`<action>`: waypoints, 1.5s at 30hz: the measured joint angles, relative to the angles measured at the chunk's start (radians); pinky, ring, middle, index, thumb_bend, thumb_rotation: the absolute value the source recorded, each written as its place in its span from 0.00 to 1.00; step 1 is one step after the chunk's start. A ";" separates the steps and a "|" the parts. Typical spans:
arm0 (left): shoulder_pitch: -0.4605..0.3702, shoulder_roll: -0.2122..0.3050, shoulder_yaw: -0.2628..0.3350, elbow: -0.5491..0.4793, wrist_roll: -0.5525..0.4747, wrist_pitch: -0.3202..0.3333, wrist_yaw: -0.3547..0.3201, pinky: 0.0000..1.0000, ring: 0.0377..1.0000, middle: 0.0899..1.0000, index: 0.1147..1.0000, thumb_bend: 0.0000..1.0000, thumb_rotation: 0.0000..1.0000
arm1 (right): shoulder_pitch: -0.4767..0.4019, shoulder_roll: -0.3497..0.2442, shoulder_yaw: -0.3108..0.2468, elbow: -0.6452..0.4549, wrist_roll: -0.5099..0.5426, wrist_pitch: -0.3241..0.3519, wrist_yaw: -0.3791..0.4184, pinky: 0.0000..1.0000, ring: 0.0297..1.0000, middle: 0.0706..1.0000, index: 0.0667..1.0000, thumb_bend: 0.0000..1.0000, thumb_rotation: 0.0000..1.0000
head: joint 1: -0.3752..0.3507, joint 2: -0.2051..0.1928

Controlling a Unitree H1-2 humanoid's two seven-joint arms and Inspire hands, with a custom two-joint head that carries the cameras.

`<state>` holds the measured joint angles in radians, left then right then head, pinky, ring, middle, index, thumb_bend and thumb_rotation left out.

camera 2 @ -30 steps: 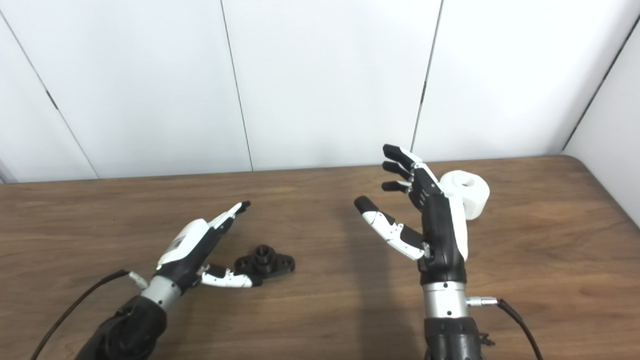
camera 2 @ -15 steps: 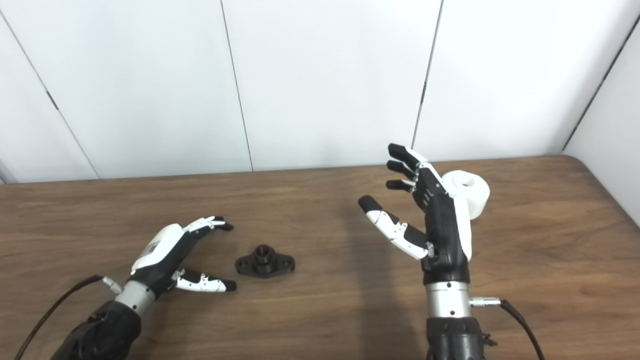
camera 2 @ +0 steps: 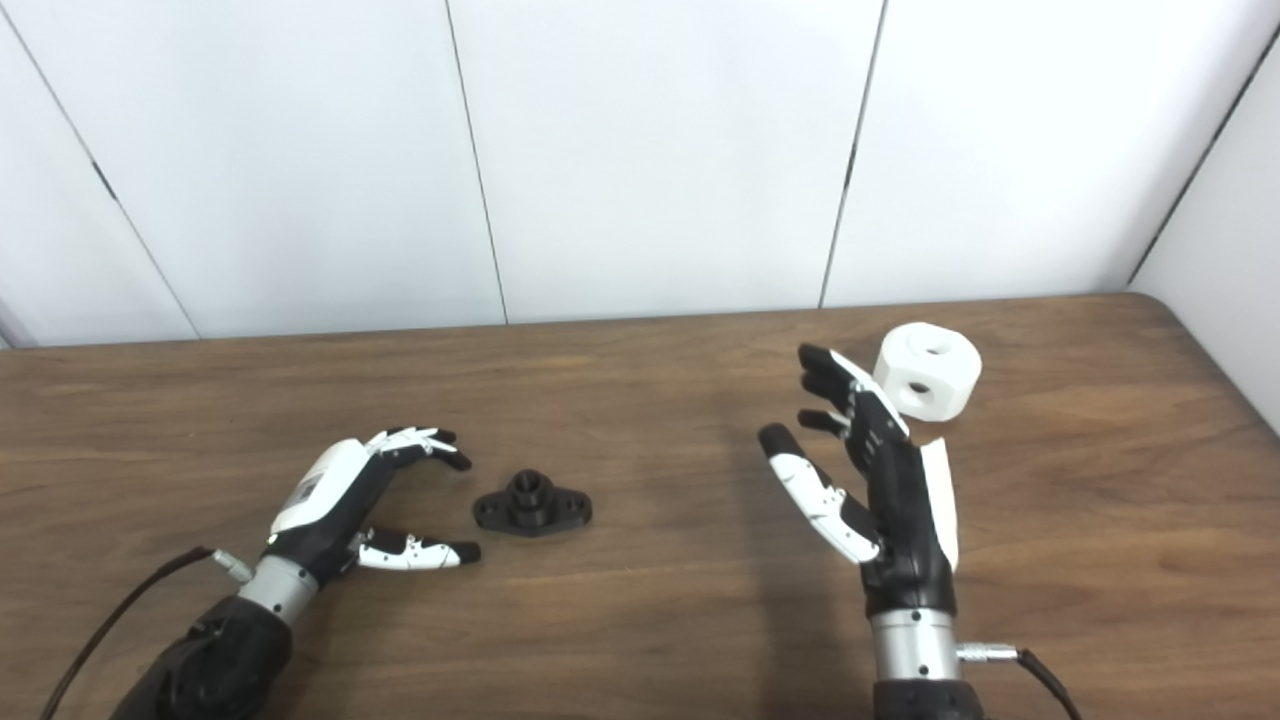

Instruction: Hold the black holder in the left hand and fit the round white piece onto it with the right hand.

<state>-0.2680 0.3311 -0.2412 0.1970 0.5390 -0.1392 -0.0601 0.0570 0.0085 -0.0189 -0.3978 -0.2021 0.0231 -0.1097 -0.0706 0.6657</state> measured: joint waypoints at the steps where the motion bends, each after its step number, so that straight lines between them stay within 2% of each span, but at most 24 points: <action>1: 0.000 -0.001 -0.001 -0.001 0.000 0.002 0.000 0.98 0.92 0.86 0.66 1.00 0.22 | 0.000 0.001 -0.002 0.001 0.007 0.000 0.000 0.74 0.82 0.81 0.79 0.32 0.70 | 0.000 0.000; 6: 0.000 -0.003 -0.007 -0.003 0.005 0.005 0.002 0.97 0.93 0.86 0.66 1.00 0.23 | 0.004 0.000 -0.015 0.025 0.043 0.000 0.000 0.75 0.83 0.82 0.79 0.31 0.74 | -0.003 -0.001; 14: -0.007 -0.011 -0.014 0.001 0.015 0.002 0.024 0.92 0.91 0.84 0.65 1.00 0.24 | 0.031 -0.001 -0.040 0.047 0.074 0.000 -0.001 0.74 0.82 0.81 0.79 0.26 0.69 | -0.005 0.002; 22: -0.025 -0.022 -0.034 0.024 0.012 0.003 0.021 0.94 0.92 0.85 0.65 1.00 0.23 | 0.053 -0.001 -0.049 0.048 0.075 0.000 -0.005 0.76 0.81 0.81 0.79 0.24 0.70 | -0.014 0.003; 29: -0.044 -0.033 -0.039 0.066 0.006 -0.038 0.040 0.92 0.90 0.82 0.62 1.00 0.21 | 0.067 0.006 -0.049 0.048 0.071 0.000 -0.011 0.75 0.81 0.81 0.78 0.22 0.66 | -0.029 0.012; 39: -0.080 -0.046 -0.083 0.108 0.022 -0.039 0.052 0.94 0.90 0.82 0.63 1.00 0.29 | 0.064 0.018 -0.041 0.048 0.075 0.000 -0.010 0.75 0.81 0.81 0.79 0.22 0.63 | -0.037 0.015; 45: -0.096 -0.046 -0.100 0.131 0.042 -0.045 0.060 0.93 0.90 0.80 0.61 1.00 0.31 | 0.064 0.026 -0.039 0.045 0.069 0.000 -0.011 0.74 0.82 0.81 0.79 0.23 0.67 | -0.038 0.018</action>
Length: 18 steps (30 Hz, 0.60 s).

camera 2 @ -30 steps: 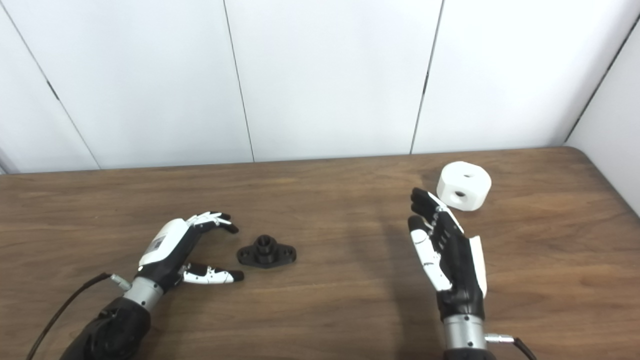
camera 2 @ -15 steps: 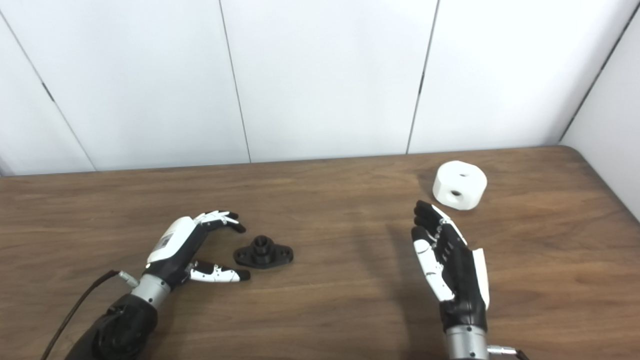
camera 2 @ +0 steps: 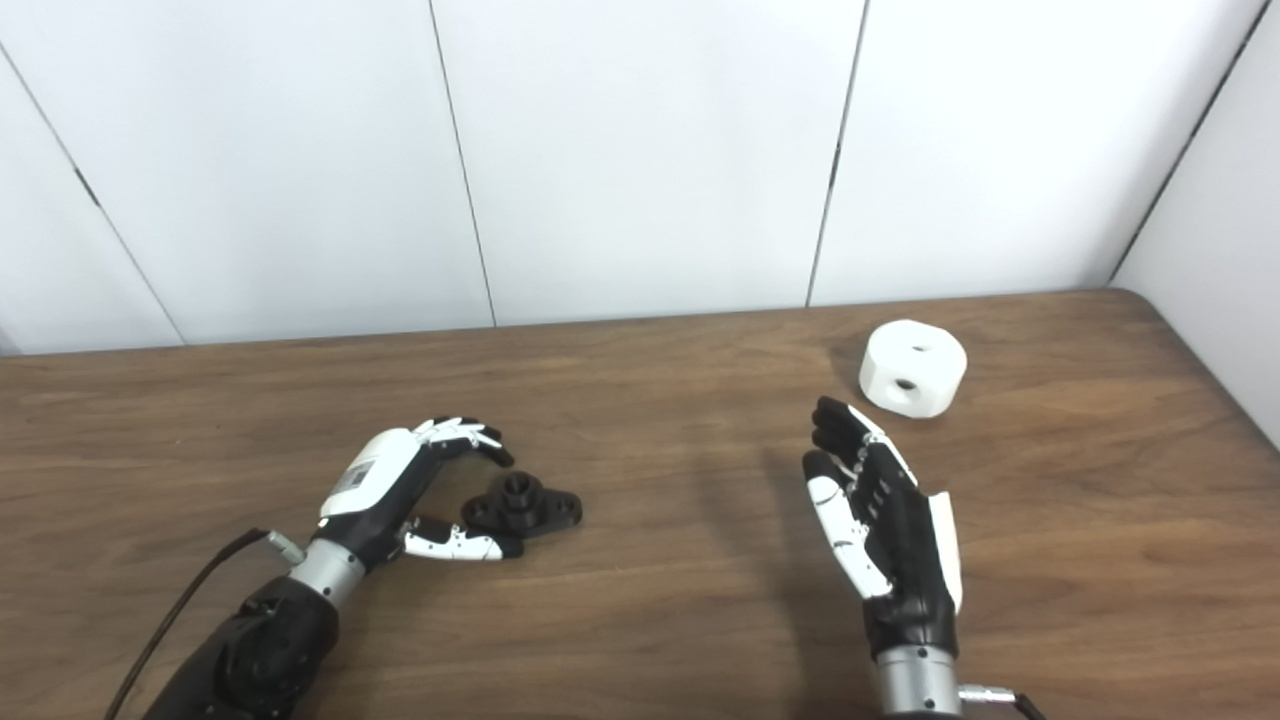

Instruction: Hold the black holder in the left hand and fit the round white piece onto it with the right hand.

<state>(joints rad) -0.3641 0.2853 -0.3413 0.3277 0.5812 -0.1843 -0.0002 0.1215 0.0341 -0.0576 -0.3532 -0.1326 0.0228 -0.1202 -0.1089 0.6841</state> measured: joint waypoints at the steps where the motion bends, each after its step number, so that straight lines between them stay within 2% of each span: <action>1: -0.001 0.000 -0.001 0.003 0.001 -0.003 0.004 0.93 0.90 0.80 0.61 1.00 0.31 | 0.000 0.002 0.000 -0.001 -0.002 0.000 0.000 0.74 0.82 0.81 0.79 0.23 0.67 | 0.000 0.000; 5: -0.008 0.000 -0.002 0.021 0.002 -0.020 0.012 0.93 0.90 0.79 0.59 0.99 0.28 | 0.000 0.005 -0.001 -0.008 -0.009 0.000 0.000 0.74 0.81 0.81 0.79 0.24 0.68 | 0.002 0.000; 7: -0.008 0.000 -0.001 0.024 0.001 -0.027 0.017 0.93 0.89 0.77 0.57 0.94 0.24 | 0.000 0.006 -0.001 -0.013 -0.008 0.000 0.000 0.75 0.82 0.81 0.79 0.24 0.68 | 0.002 0.000; 9: -0.008 -0.001 -0.001 0.029 0.001 -0.033 0.030 0.92 0.88 0.74 0.50 0.87 0.16 | 0.000 0.006 -0.001 -0.017 -0.007 0.000 0.000 0.75 0.82 0.81 0.79 0.23 0.67 | 0.002 0.000; 10: -0.008 -0.002 -0.001 0.034 0.001 -0.037 0.038 0.92 0.87 0.73 0.46 0.70 0.12 | 0.001 0.006 -0.002 -0.017 -0.006 0.000 0.000 0.75 0.82 0.81 0.79 0.23 0.67 | 0.002 0.000; 11: -0.008 -0.003 0.000 0.037 -0.001 -0.043 0.044 0.94 0.87 0.71 0.43 0.58 0.08 | 0.000 0.006 -0.002 -0.017 -0.006 0.000 0.000 0.75 0.82 0.81 0.79 0.23 0.66 | 0.005 0.005; 14: -0.006 -0.003 0.003 0.043 -0.008 -0.063 0.049 0.96 0.86 0.69 0.42 0.53 0.06 | 0.000 0.006 -0.003 -0.017 -0.004 0.000 0.000 0.75 0.82 0.81 0.79 0.22 0.66 | 0.006 0.009; 18: -0.006 -0.003 0.006 0.045 -0.017 -0.086 0.049 0.96 0.85 0.68 0.42 0.52 0.05 | 0.000 0.006 -0.003 -0.019 -0.006 0.000 0.000 0.74 0.82 0.81 0.79 0.23 0.68 | 0.006 0.009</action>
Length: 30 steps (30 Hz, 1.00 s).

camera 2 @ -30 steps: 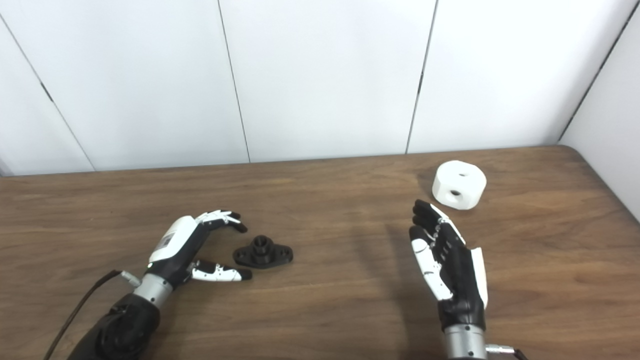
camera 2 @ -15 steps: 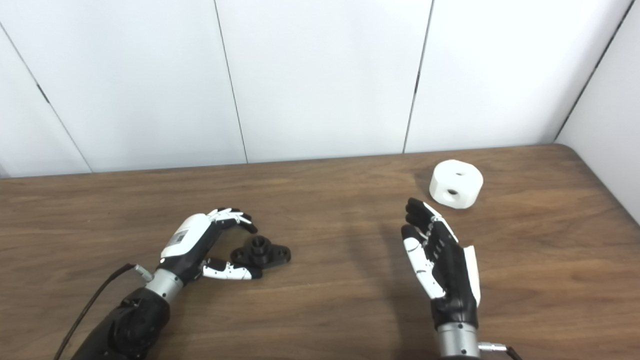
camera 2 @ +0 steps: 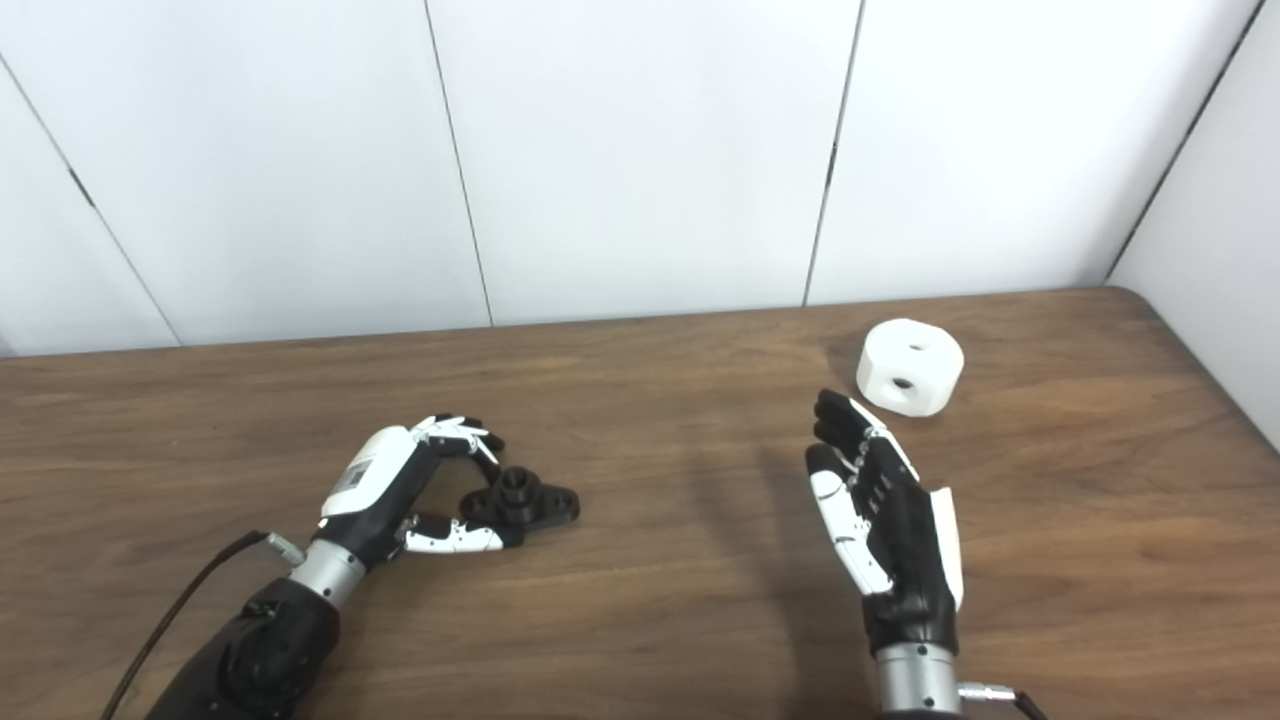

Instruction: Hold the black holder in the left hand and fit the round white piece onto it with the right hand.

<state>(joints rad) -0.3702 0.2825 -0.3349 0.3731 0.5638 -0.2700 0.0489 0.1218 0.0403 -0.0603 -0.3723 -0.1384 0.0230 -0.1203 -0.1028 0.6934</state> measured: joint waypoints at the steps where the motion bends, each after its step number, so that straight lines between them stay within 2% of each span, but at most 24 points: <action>1: 0.000 0.000 0.001 0.002 -0.002 -0.007 0.000 0.95 0.85 0.68 0.42 0.52 0.05 | 0.000 0.000 0.000 -0.001 0.001 0.000 0.000 0.74 0.82 0.81 0.79 0.24 0.67 | 0.002 -0.002; 16: -0.001 0.002 0.007 0.008 -0.005 -0.028 0.000 0.95 0.84 0.67 0.42 0.52 0.06 | -0.001 0.003 0.004 -0.013 -0.006 0.001 0.000 0.73 0.80 0.80 0.78 0.23 0.69 | -0.002 0.002; 19: -0.001 0.002 0.008 0.007 -0.005 -0.028 -0.002 0.95 0.84 0.68 0.42 0.52 0.06 | -0.001 0.003 0.002 -0.017 -0.006 0.001 0.000 0.72 0.81 0.80 0.78 0.22 0.62 | -0.005 0.003; 21: 0.001 0.002 0.008 0.004 -0.005 -0.023 -0.004 0.94 0.85 0.68 0.42 0.52 0.06 | -0.001 0.003 0.001 -0.023 -0.006 0.001 -0.001 0.73 0.81 0.81 0.79 0.24 0.64 | -0.006 0.003; 24: 0.012 -0.001 0.008 -0.018 -0.005 -0.004 -0.007 0.94 0.85 0.68 0.42 0.52 0.06 | -0.002 0.000 -0.004 -0.051 -0.009 0.002 -0.001 0.72 0.81 0.81 0.79 0.27 0.66 | -0.006 0.003; 26: 0.014 -0.003 0.006 -0.023 -0.006 0.006 -0.008 0.95 0.85 0.68 0.42 0.52 0.06 | -0.005 -0.003 -0.007 -0.078 -0.017 0.010 0.000 0.71 0.81 0.81 0.78 0.28 0.63 | -0.006 0.003; 30: 0.024 -0.007 0.003 -0.040 -0.006 0.018 -0.007 0.95 0.85 0.68 0.42 0.52 0.06 | -0.025 -0.025 -0.017 -0.154 -0.061 0.024 0.001 0.74 0.82 0.81 0.78 0.31 0.63 | -0.026 0.008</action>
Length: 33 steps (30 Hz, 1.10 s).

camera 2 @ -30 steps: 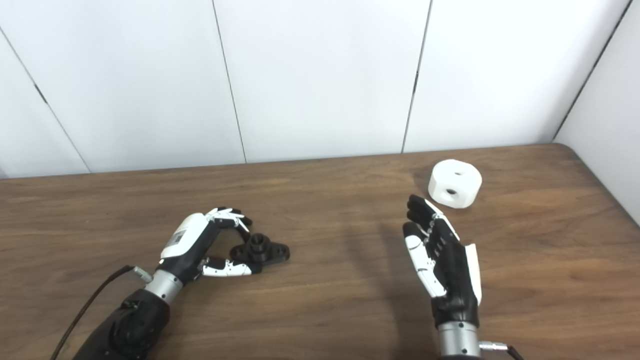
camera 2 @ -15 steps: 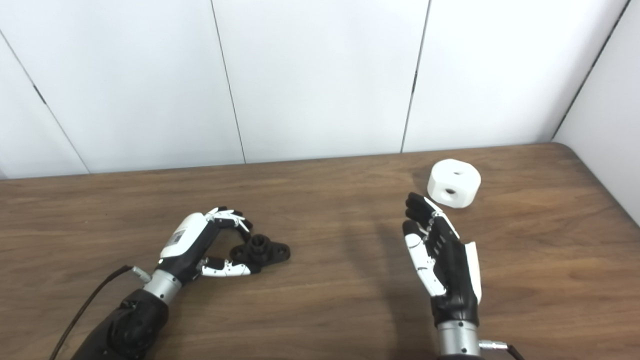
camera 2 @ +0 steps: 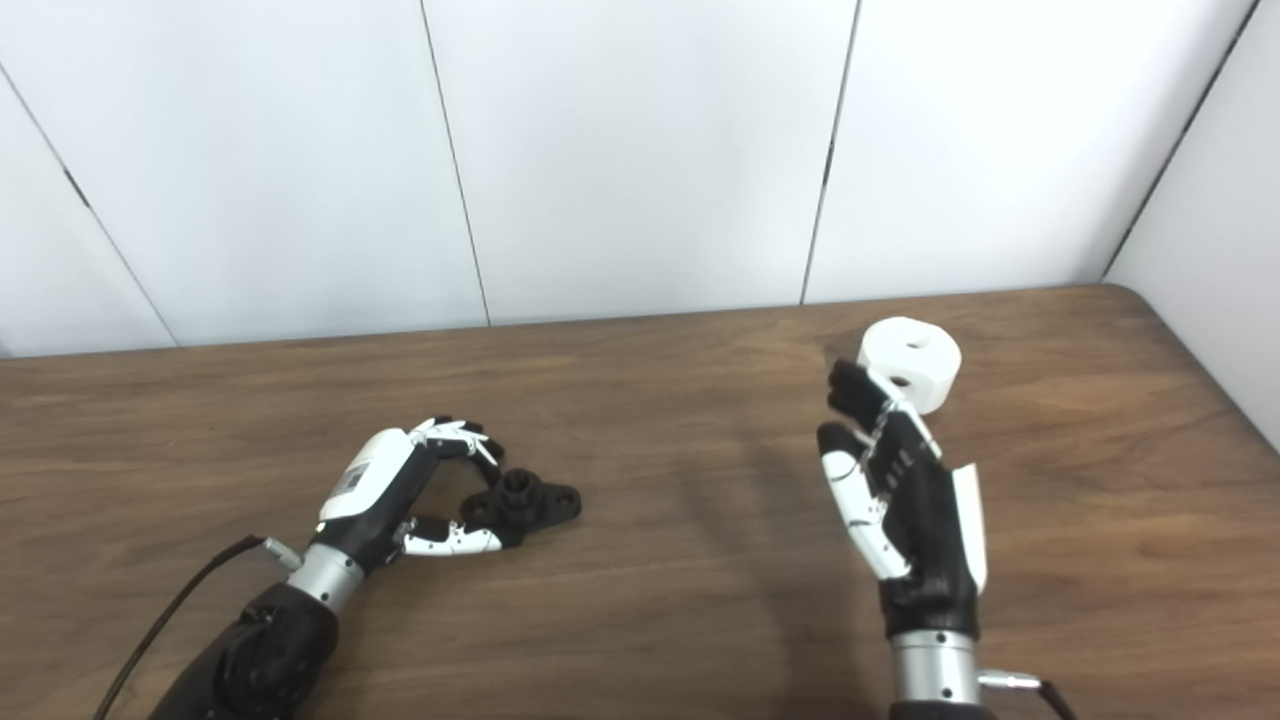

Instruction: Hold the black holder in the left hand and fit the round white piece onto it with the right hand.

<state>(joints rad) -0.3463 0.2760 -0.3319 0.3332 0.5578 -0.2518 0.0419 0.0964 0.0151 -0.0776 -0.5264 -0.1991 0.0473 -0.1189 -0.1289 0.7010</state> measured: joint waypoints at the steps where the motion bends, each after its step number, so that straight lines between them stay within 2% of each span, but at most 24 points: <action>1: 0.005 0.000 -0.002 -0.009 0.000 0.003 0.000 0.95 0.85 0.68 0.42 0.52 0.06 | -0.014 -0.010 -0.006 -0.010 -0.016 0.004 0.001 0.75 0.82 0.81 0.78 0.33 0.61 | 0.000 0.000; 8: 0.044 -0.019 -0.012 -0.074 0.009 0.046 0.000 0.96 0.86 0.68 0.42 0.52 0.06 | -0.135 -0.104 -0.092 -0.070 -0.101 0.064 0.001 0.67 0.77 0.77 0.75 0.44 0.44 | -0.032 -0.006; 14: 0.085 -0.041 -0.020 -0.140 0.022 0.083 -0.007 0.98 0.86 0.68 0.42 0.52 0.06 | -0.177 -0.125 -0.112 -0.060 -0.166 0.086 0.000 0.64 0.74 0.76 0.75 0.51 0.41 | -0.049 -0.002; 18: 0.115 -0.049 -0.022 -0.180 0.022 0.089 -0.020 0.97 0.86 0.67 0.42 0.52 0.06 | -0.207 -0.153 -0.134 -0.020 -0.177 0.087 0.000 0.66 0.77 0.77 0.75 0.54 0.40 | -0.064 -0.005; 23: 0.131 -0.056 -0.023 -0.199 0.021 0.085 -0.031 0.97 0.86 0.68 0.42 0.52 0.06 | -0.245 -0.201 -0.162 0.048 -0.174 0.084 -0.001 0.69 0.81 0.80 0.77 0.59 0.33 | -0.100 -0.012; 26: 0.140 -0.058 -0.021 -0.211 0.021 0.085 -0.037 0.99 0.86 0.68 0.42 0.52 0.06 | -0.250 -0.224 -0.163 0.066 -0.178 0.083 -0.001 0.73 0.83 0.82 0.80 0.64 0.33 | -0.120 -0.020; 30: 0.158 -0.063 -0.025 -0.234 0.021 0.086 -0.052 0.98 0.87 0.68 0.42 0.52 0.06 | -0.252 -0.266 -0.157 0.148 -0.206 0.080 0.001 0.74 0.83 0.85 0.83 0.70 0.36 | -0.132 -0.025; 33: 0.160 -0.066 -0.023 -0.234 0.021 0.086 -0.054 0.98 0.87 0.68 0.42 0.52 0.06 | -0.252 -0.290 -0.152 0.195 -0.223 0.080 0.002 0.75 0.84 0.86 0.85 0.76 0.33 | -0.159 -0.038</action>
<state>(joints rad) -0.1858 0.2095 -0.3552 0.0987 0.5784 -0.1662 -0.0126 -0.1552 -0.2752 -0.2300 -0.3315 -0.4220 0.1272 -0.1169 -0.2883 0.6628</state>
